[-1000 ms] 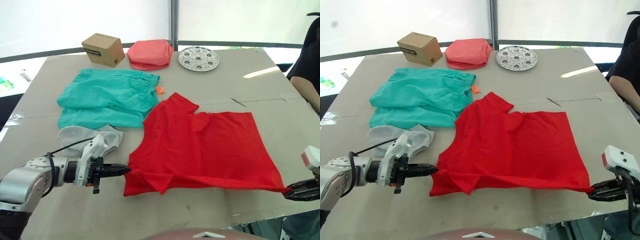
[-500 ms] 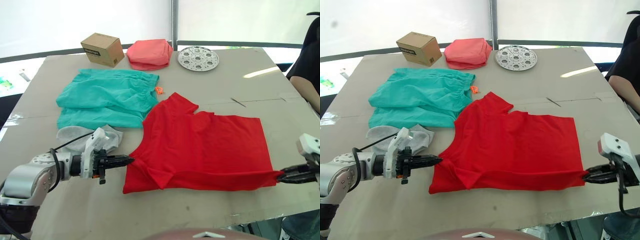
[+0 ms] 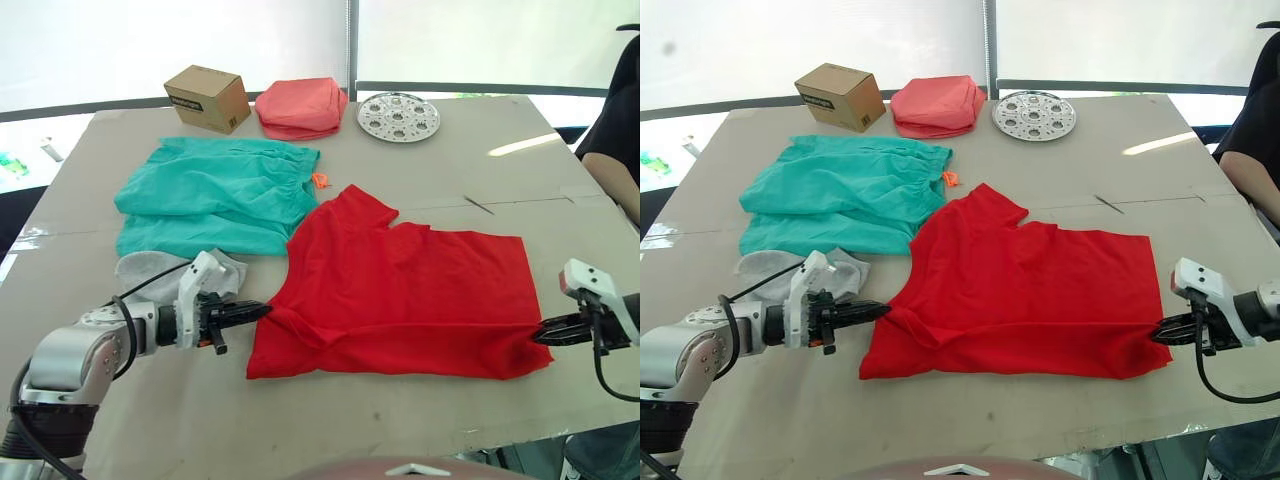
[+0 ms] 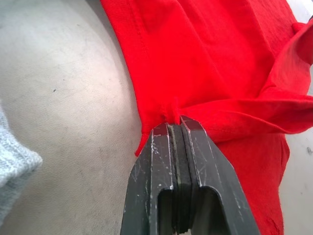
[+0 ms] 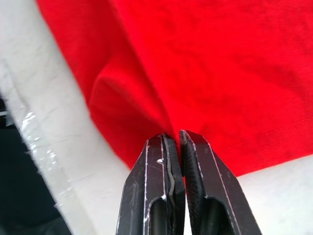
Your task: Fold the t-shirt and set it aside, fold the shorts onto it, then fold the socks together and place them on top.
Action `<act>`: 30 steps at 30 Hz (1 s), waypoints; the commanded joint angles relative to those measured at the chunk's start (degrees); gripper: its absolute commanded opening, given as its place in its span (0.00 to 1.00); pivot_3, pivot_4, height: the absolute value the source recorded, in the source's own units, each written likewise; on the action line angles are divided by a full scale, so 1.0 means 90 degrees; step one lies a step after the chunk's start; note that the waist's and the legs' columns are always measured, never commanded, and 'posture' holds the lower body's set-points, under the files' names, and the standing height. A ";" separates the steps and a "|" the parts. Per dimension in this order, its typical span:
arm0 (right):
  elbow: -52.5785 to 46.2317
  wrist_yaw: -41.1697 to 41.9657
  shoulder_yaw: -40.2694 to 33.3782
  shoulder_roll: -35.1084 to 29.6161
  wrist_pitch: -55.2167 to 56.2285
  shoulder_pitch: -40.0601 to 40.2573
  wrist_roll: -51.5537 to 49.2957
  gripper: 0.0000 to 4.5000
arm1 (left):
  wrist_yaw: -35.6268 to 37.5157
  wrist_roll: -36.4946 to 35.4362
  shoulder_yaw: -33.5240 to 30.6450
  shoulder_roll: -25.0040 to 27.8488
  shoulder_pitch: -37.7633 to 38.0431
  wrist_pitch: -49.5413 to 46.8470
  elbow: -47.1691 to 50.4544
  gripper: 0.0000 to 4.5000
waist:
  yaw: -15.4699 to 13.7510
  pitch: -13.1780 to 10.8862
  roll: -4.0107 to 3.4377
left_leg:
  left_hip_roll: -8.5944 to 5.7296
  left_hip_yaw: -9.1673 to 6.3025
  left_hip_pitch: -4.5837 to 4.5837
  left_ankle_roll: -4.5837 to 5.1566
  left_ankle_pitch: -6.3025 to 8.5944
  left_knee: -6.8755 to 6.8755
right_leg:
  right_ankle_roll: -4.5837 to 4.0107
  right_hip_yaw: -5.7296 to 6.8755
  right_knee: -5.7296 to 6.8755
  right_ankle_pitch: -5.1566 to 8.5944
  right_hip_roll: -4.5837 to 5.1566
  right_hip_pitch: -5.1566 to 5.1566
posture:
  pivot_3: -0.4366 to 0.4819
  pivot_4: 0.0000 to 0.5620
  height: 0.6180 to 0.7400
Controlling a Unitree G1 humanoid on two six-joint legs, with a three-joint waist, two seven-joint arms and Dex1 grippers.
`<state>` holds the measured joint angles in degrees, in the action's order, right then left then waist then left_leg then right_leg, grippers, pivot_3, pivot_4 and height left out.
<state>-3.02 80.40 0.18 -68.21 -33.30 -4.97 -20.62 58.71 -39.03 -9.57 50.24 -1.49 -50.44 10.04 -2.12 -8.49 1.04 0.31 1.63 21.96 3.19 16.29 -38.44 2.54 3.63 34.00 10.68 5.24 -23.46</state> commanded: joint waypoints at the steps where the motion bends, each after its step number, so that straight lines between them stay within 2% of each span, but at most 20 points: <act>1: -0.0067 -0.0185 -0.0060 0.0087 0.0034 -0.0064 0.0051 0.02 | -0.0045 -0.0108 -0.0173 -0.0062 -0.0027 0.0030 0.0118 0.00 | -0.0003 0.0001 0.0001 | 0.0000 0.0000 0.0000 0.0000 0.0000 0.0000 | 0.0000 0.0000 0.0000 0.0000 0.0000 0.0000 | 0.48 0.27 1.00; 6: -0.0171 -0.0754 -0.0264 0.0505 0.0243 0.0030 0.0115 0.02 | -0.0239 -0.0410 -0.0375 -0.0362 -0.0066 -0.0105 0.0200 0.00 | -0.0001 0.0002 0.0002 | 0.0000 0.0000 -0.0001 -0.0001 0.0000 -0.0002 | -0.0001 -0.0001 0.0001 -0.0001 0.0000 0.0001 | 0.48 0.27 1.00; 7: -0.0164 -0.0898 -0.0349 0.0601 0.0305 0.0040 0.0121 0.08 | -0.0399 -0.0593 -0.0550 -0.0512 -0.0144 -0.0236 0.0171 0.00 | -0.0003 0.0002 0.0001 | 0.0000 0.0001 0.0000 -0.0001 -0.0001 -0.0002 | -0.0001 -0.0001 0.0002 -0.0001 0.0001 0.0001 | 0.48 0.27 1.00; 9: -0.0332 -0.0994 -0.0566 0.0685 0.0526 0.0382 0.0091 0.22 | -0.0569 -0.0788 -0.0781 -0.0650 -0.0187 -0.0340 0.0214 0.16 | -0.0012 0.0002 0.0002 | 0.0000 0.0000 0.0001 -0.0002 -0.0002 -0.0005 | -0.0002 0.0000 0.0004 -0.0002 0.0000 0.0001 | 0.48 0.27 1.00; 10: -0.0462 -0.1117 -0.0743 0.0780 0.0602 0.0570 0.0051 0.32 | -0.0651 -0.0845 -0.0889 -0.0690 -0.0179 -0.0371 0.0237 0.23 | -0.0026 0.0005 0.0007 | 0.0000 -0.0001 0.0001 -0.0002 -0.0002 -0.0005 | -0.0002 0.0000 0.0004 -0.0002 0.0000 0.0002 | 0.48 0.27 1.00; 13: -0.0980 -0.1404 -0.1525 0.1113 0.0523 0.1133 -0.0346 0.64 | -0.0662 -0.1296 -0.1306 -0.0660 -0.0121 -0.0708 0.0225 0.54 | -0.0012 0.0008 0.0011 | 0.0000 -0.0010 0.0001 -0.0022 -0.0013 -0.0005 | -0.0004 0.0002 0.0003 -0.0003 -0.0007 0.0012 | 0.48 0.27 1.00; 14: -0.1170 -0.1406 -0.1823 0.1189 0.0536 0.1357 -0.0465 0.65 | -0.0496 -0.1438 -0.1395 -0.0554 -0.0047 -0.0785 0.0277 0.62 | -0.0012 0.0007 0.0008 | 0.0000 -0.0009 0.0001 -0.0021 -0.0013 -0.0004 | -0.0004 0.0000 0.0004 -0.0003 -0.0007 0.0013 | 0.48 0.27 1.00; 17: -0.1810 -0.1395 -0.2698 0.1475 0.0317 0.1940 -0.1068 0.65 | 0.0174 -0.1736 -0.1458 -0.0180 0.0222 -0.0851 0.0535 0.62 | -0.0002 0.0008 0.0007 | 0.0000 -0.0006 -0.0003 -0.0011 -0.0007 -0.0004 | -0.0003 -0.0004 0.0005 -0.0002 -0.0009 0.0013 | 0.48 0.27 1.00; 18: -0.2010 -0.1442 -0.2918 0.1602 0.0164 0.2022 -0.1360 0.58 | 0.0396 -0.1823 -0.1406 -0.0079 0.0298 -0.0846 0.0659 0.56 | -0.0001 0.0008 0.0009 | 0.0000 -0.0003 -0.0004 -0.0002 -0.0002 -0.0005 | -0.0001 -0.0006 0.0005 -0.0001 -0.0010 0.0012 | 0.48 0.27 1.00; 19: -0.2201 -0.1517 -0.3078 0.1724 0.0034 0.2056 -0.1619 0.49 | 0.0643 -0.1952 -0.1357 0.0022 0.0373 -0.0871 0.0799 0.46 | 0.0000 0.0010 0.0008 | 0.0001 -0.0004 -0.0006 -0.0002 -0.0001 -0.0005 | 0.0000 -0.0006 0.0005 0.0000 -0.0011 0.0012 | 0.48 0.27 1.00; 20: -0.2398 -0.1565 -0.3164 0.1810 -0.0070 0.2089 -0.1831 0.45 | 0.0786 -0.2118 -0.1299 0.0086 0.0425 -0.0960 0.0976 0.41 | 0.0001 0.0010 0.0007 | 0.0003 0.0000 -0.0018 -0.0002 0.0000 -0.0005 | 0.0005 -0.0010 0.0008 0.0003 -0.0010 0.0014 | 0.48 0.27 1.00; 21: -0.2614 -0.1620 -0.3178 0.1891 -0.0135 0.2111 -0.1997 0.36 | 0.0927 -0.2159 -0.1174 0.0153 0.0491 -0.0963 0.1176 0.34 | 0.0000 0.0008 0.0004 | 0.0003 0.0001 -0.0019 -0.0002 0.0000 -0.0005 | 0.0023 -0.0013 0.0007 0.0013 -0.0009 0.0013 | 0.48 0.27 1.00; 24: -0.3065 -0.1901 -0.2938 0.2167 -0.0140 0.2019 -0.2239 0.07 | 0.1231 -0.1737 -0.0630 0.0318 0.0677 -0.0567 0.1546 0.04 | -0.0003 0.0011 -0.0001 | 0.0005 0.0000 -0.0020 -0.0004 0.0001 -0.0004 | 0.0024 -0.0016 0.0009 0.0014 -0.0007 0.0013 | 0.48 0.27 1.00; 25: -0.3233 -0.1976 -0.2724 0.2261 -0.0138 0.1974 -0.2290 0.01 | 0.1329 -0.1560 -0.0420 0.0355 0.0703 -0.0401 0.1571 0.00 | -0.0004 0.0010 -0.0003 | 0.0005 0.0001 -0.0020 -0.0004 0.0001 -0.0003 | 0.0024 -0.0020 0.0009 0.0014 -0.0008 0.0012 | 0.48 0.27 1.00; 28: -0.3666 -0.2001 -0.1558 0.2512 0.0245 0.1911 -0.1820 0.01 | 0.1724 -0.0345 0.0582 0.0590 0.0701 0.0684 0.1348 0.00 | -0.0005 0.0013 0.0001 | 0.0005 0.0002 -0.0018 -0.0003 0.0000 0.0001 | 0.0018 -0.0020 0.0008 0.0013 -0.0016 0.0007 | 0.48 0.27 1.00; 30: -0.3772 -0.2095 -0.1112 0.2649 0.0368 0.1865 -0.1681 0.01 | 0.1674 0.0016 0.0978 0.0465 0.0455 0.0976 0.1083 0.00 | -0.0007 0.0010 -0.0007 | 0.0005 0.0003 -0.0014 -0.0003 0.0000 0.0006 | -0.0005 -0.0020 0.0005 0.0001 -0.0022 0.0003 | 0.48 0.27 1.00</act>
<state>-34.98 62.08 -11.31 -44.49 -31.86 12.43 -36.55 72.91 -41.63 -2.50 54.71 3.98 -44.82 20.62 -2.18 -8.40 0.97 0.35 1.69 21.85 3.17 16.29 -38.37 2.49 3.41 34.03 10.68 5.05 -23.45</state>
